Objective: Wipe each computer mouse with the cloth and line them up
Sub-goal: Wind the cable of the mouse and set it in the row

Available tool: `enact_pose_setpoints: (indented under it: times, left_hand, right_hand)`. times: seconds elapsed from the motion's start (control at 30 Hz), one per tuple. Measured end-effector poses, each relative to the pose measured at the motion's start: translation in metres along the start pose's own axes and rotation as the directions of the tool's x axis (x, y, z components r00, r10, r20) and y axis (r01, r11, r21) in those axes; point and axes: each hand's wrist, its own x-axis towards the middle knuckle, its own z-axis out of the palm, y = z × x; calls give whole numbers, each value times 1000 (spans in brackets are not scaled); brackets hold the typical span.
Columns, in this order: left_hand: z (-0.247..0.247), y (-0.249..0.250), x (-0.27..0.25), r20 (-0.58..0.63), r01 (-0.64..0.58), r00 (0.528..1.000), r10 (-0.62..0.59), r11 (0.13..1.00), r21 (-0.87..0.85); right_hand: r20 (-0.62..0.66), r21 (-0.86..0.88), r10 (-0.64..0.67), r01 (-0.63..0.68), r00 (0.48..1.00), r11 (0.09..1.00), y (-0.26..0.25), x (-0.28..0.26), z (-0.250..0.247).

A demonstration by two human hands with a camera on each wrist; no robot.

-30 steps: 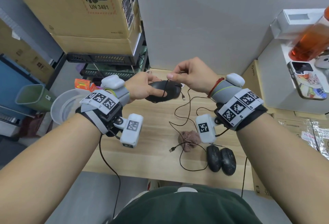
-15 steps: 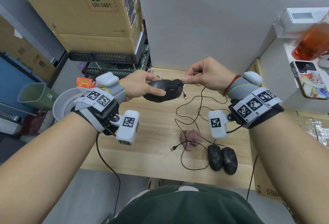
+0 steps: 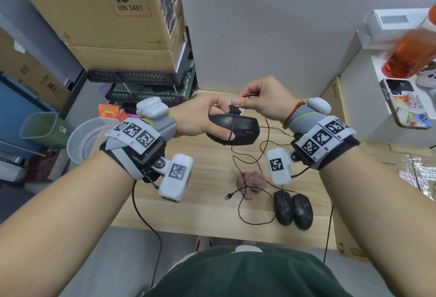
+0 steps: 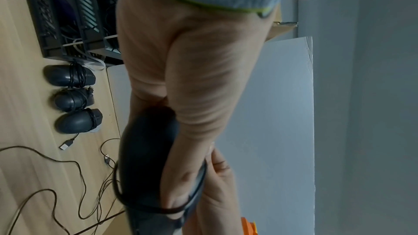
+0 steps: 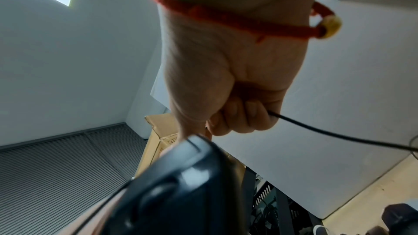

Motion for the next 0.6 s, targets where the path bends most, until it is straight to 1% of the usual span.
enact_pose_setpoints:
  times: [0.1, 0.17, 0.27, 0.33, 0.4, 0.47, 0.5, 0.57, 0.6]
  left_hand:
    - [-1, 5, -4, -10, -68, 998, 67, 996, -65]
    - [-3, 7, -5, -50, -120, 992, 115, 985, -126]
    - [-7, 7, -3, -170, -183, 974, 149, 961, -208]
    - [-9, 7, -1, -288, -209, 948, 138, 950, -231]
    - [-9, 6, 4, -380, -228, 918, 113, 934, -273]
    - [-10, 1, 9, -452, -218, 889, 67, 932, -290]
    - [-11, -2, 10, -483, -192, 875, 41, 944, -268]
    - [-14, -7, 12, -529, -125, 848, 16, 978, -170]
    - [-15, -8, 12, -538, -95, 843, 15, 988, -122]
  right_hand:
    - [-42, 52, 35, -33, 999, 998, 12, 2, 3]
    - [-10, 83, 52, -51, 999, 995, 15, 0, 4]
    - [17, 48, 90, -90, 996, 995, 20, -6, 11]
    - [7, 46, 92, -92, 996, 995, 21, -9, 22]
    - [43, 86, 76, -79, 996, 993, 24, -10, 34]
    - [94, 82, 62, -70, 994, 994, 21, -11, 43]
    - [117, 57, 48, -54, 992, 997, 19, -11, 45]
    - [157, -36, -6, 12, 988, 999, 13, -11, 46]
    - [166, -78, -16, 29, 986, 996, 10, -11, 45]
